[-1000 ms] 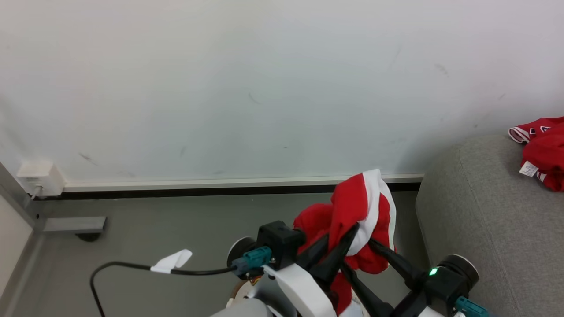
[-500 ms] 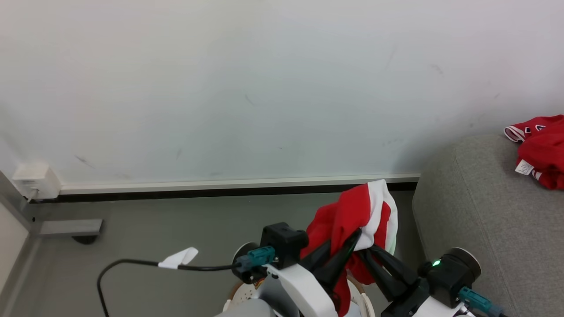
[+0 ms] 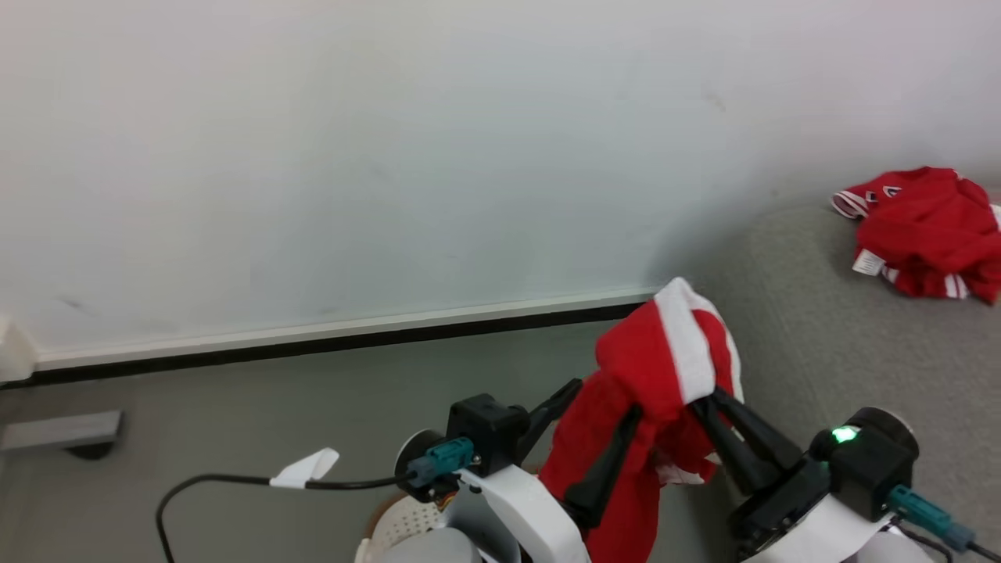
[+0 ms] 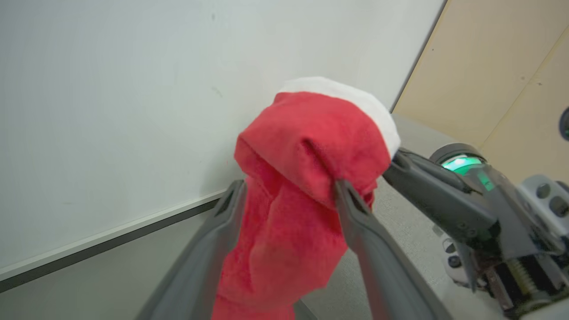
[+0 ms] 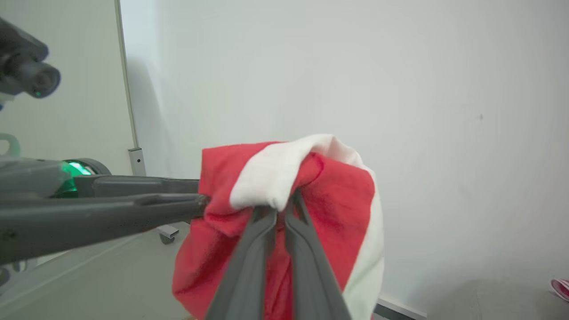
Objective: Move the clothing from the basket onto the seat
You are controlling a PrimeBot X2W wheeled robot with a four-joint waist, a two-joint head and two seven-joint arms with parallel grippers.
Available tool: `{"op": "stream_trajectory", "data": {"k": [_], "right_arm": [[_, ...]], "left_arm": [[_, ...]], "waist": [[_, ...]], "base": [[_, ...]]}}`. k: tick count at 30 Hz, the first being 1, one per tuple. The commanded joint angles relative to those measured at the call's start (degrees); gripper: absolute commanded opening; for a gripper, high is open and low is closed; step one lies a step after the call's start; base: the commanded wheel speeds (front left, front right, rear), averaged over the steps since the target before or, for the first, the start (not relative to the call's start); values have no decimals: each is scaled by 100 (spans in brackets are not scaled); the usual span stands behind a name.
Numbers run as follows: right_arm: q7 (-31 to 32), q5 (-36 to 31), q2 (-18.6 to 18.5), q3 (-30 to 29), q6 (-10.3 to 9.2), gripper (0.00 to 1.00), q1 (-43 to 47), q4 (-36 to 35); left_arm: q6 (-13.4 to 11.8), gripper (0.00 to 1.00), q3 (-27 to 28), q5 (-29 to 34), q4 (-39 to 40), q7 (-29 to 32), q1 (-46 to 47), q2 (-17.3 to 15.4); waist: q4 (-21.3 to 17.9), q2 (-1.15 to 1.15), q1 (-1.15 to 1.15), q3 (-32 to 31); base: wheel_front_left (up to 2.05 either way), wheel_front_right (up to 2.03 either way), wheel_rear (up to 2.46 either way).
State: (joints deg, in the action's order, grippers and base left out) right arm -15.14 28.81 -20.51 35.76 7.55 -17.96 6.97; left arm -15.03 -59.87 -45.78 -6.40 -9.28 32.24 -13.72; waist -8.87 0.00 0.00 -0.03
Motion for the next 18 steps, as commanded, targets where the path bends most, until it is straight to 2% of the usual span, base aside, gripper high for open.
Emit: {"op": "stream_trajectory", "data": {"k": [1,12,18], "right_arm": [[-1,41,-89,-124,-13,0,52,-112],[0,23,-347,-723,-13,0,282,-506],[0,91,-393,-935,-13,0,286,-597]], "left_arm": [[-10,100,-11,132,-45,-52,29,-34],[30,100,-57,198,-205,-100,232,91],[52,100,-100,243,-254,-69,351,152]], "waist": [[-327,0,0,108],[-1370,0,0,363],[-1555,0,0,522]], "base": [[0,0,0],[0,0,0],[0,0,0]]}}
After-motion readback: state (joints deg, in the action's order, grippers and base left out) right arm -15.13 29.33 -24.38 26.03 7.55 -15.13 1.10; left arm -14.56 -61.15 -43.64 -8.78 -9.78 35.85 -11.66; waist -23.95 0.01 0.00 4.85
